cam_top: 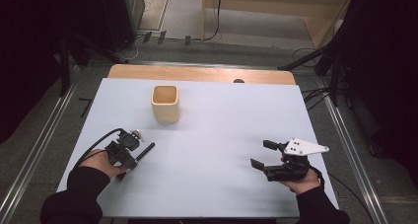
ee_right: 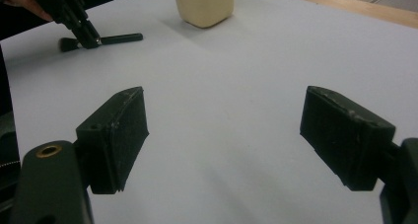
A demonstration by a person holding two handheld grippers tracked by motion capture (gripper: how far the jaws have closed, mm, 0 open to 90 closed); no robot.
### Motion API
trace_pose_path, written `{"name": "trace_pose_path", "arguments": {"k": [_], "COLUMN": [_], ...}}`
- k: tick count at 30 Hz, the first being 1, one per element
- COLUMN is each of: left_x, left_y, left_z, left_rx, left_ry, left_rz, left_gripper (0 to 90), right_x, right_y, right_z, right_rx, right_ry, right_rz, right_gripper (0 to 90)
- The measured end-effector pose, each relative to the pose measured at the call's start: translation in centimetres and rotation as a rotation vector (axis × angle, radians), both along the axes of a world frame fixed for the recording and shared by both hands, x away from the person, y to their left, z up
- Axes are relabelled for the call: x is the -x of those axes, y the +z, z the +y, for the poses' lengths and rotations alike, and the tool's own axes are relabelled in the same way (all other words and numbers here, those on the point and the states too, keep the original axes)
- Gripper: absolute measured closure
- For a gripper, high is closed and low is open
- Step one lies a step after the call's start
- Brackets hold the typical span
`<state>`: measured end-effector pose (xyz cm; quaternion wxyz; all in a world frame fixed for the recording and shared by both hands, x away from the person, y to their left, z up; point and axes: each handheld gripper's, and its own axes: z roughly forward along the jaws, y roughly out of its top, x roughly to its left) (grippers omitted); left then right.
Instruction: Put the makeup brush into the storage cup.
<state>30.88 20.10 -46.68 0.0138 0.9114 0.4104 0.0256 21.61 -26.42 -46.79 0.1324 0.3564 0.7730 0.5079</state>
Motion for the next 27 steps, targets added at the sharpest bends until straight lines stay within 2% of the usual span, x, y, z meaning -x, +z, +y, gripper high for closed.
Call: {"name": "trace_pose_path", "arguments": {"k": [6, 15, 16, 21, 25, 27], "left_x": [-0.3, -0.5, -0.5, -0.7, -0.8, -0.8], "left_y": [0.0, 0.2, 0.3, 1.0, 2.1, 2.7], "left_z": [0.2, 0.3, 0.3, 0.5, 0.4, 0.4], "left_rx": [0.02, 0.017, 0.01, 0.038, 0.073, 0.106], "left_ry": [0.004, -0.004, -0.004, -0.005, -0.011, -0.014], "left_rz": [0.018, 0.035, 0.023, 0.008, -0.019, -0.032], "left_gripper": [78.8, 79.0, 79.0, 79.0, 79.0, 79.0], "right_x": [0.0, -0.1, 0.0, 0.0, -0.1, -0.1], "right_y": [-0.1, -0.2, -0.2, -0.3, -0.3, -0.3], "right_z": [0.1, 0.3, 0.3, 0.4, 0.4, 0.5], "right_rx": [0.002, 0.01, 0.013, 0.01, 0.006, 0.004], "right_ry": [0.02, 0.033, 0.035, 0.043, 0.044, 0.048], "right_rz": [0.007, 0.015, 0.017, 0.021, 0.021, 0.016], "right_gripper": [22.1, 21.1, 20.9, 20.9, 20.5, 20.5]}}
